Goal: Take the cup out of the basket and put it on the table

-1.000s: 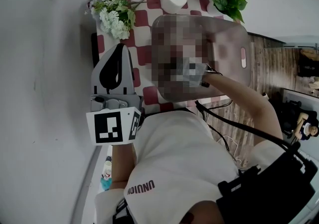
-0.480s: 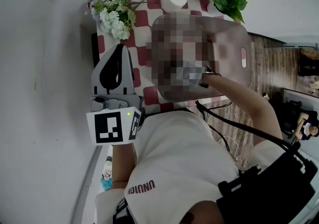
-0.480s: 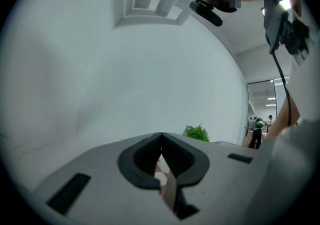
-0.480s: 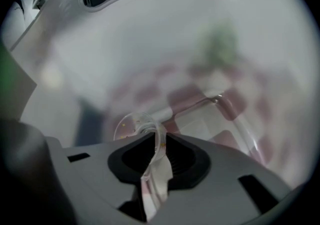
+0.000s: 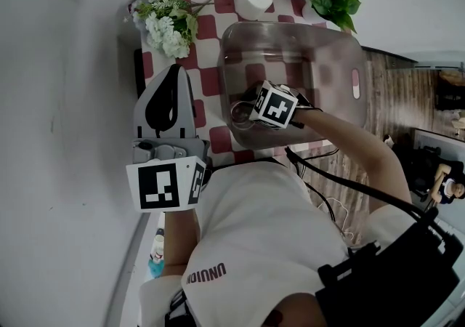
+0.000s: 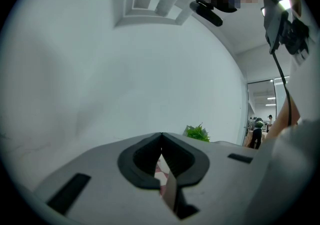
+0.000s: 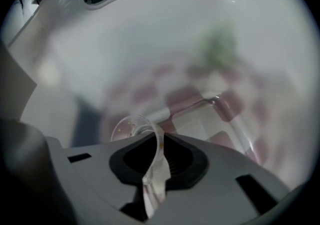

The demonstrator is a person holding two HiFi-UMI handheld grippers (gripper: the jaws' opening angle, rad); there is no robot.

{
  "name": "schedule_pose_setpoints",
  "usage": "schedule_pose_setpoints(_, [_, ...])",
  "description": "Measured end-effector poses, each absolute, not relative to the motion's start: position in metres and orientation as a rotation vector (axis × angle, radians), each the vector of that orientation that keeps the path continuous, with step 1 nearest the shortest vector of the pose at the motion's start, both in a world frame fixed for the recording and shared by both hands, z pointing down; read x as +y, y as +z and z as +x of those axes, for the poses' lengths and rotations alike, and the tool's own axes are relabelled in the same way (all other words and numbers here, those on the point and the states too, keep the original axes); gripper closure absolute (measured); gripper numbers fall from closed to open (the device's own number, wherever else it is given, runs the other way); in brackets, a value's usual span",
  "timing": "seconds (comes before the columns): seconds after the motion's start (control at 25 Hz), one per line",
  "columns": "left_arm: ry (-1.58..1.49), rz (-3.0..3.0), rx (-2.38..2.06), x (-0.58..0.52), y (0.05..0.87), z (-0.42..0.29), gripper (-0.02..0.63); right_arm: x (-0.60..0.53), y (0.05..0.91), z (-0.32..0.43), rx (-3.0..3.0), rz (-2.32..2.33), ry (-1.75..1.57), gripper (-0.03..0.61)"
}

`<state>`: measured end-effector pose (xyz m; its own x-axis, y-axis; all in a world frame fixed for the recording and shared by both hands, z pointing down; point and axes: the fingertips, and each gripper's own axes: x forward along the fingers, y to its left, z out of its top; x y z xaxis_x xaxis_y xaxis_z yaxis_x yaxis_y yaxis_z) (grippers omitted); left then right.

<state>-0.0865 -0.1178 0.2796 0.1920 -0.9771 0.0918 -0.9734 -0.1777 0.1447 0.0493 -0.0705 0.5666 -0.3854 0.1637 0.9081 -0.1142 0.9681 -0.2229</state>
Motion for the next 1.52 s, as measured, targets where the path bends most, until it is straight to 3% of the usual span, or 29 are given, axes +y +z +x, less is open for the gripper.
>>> schedule_pose_setpoints(1.52, [-0.018,2.303,-1.867,-0.124,0.282,-0.081,0.601,-0.099,0.531,0.057,-1.96,0.077,0.272,0.531])
